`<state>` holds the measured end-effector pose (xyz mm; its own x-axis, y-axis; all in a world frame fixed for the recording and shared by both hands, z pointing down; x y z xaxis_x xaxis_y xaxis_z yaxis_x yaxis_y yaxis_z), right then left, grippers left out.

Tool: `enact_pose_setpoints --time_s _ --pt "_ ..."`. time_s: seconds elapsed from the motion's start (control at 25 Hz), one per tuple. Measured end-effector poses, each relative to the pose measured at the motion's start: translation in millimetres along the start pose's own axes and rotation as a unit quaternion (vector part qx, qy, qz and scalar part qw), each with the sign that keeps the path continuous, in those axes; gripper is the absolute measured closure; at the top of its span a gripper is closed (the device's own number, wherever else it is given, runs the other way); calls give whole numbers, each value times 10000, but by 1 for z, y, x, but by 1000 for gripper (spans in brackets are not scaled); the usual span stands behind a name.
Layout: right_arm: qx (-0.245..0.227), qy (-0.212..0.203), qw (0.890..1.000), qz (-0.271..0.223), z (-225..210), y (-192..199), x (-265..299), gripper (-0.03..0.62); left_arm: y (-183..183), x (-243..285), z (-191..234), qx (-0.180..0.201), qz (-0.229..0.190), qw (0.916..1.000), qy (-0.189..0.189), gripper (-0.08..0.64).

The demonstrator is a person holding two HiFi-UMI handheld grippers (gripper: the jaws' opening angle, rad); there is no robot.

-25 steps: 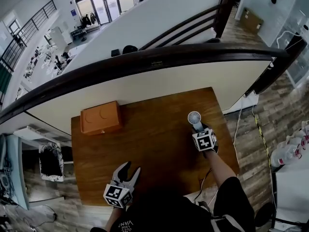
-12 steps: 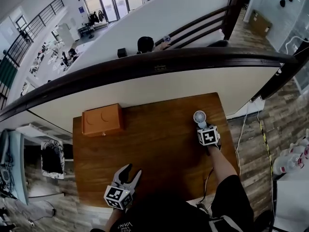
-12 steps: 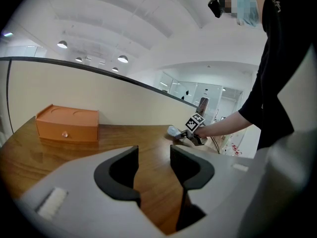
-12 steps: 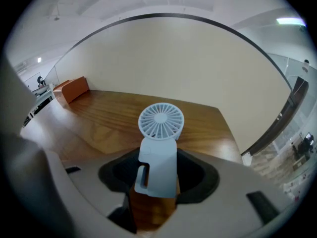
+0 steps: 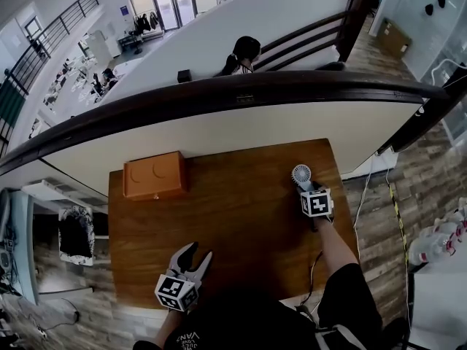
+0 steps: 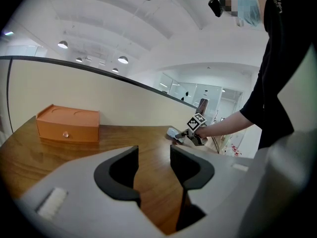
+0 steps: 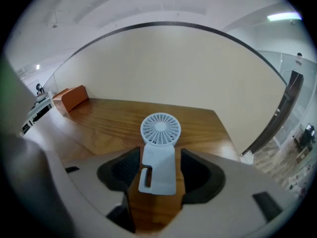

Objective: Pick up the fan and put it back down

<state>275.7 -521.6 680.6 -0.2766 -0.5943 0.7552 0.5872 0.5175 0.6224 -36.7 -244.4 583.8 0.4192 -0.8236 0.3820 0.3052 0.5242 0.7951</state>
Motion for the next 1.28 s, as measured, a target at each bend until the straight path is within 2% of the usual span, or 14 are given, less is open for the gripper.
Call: enact_pose_setpoints --time_s 0.32,0.64,0.96,1.28 --pt "153 335 9983 -460 14 -12 -52 364 -4 -15 -3 50 -179 9996 210 374" --pt "528 787 9882 -1201 52 -28 -130 366 -11 -44 5 41 -344 9986 392 374" --pt "815 1129 9735 -1813 111 -31 -202 521 -14 -81 16 272 -418 9967 645 393" --pt "1262 1275 9555 -2342 178 -33 -258 574 -14 -116 26 418 -425 9947 834 487"
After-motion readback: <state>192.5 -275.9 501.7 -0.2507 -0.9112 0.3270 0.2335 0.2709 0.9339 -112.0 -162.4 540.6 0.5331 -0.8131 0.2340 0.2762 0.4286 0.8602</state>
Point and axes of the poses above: the fingertips, and each gripper's own axes: x forward along the fingers, z to its left, y out of its underside, the point moved 2 cm from there along -x, backward along the fingers, and after that the axes turned 13 degrees about -x, right-handed, at the moved point
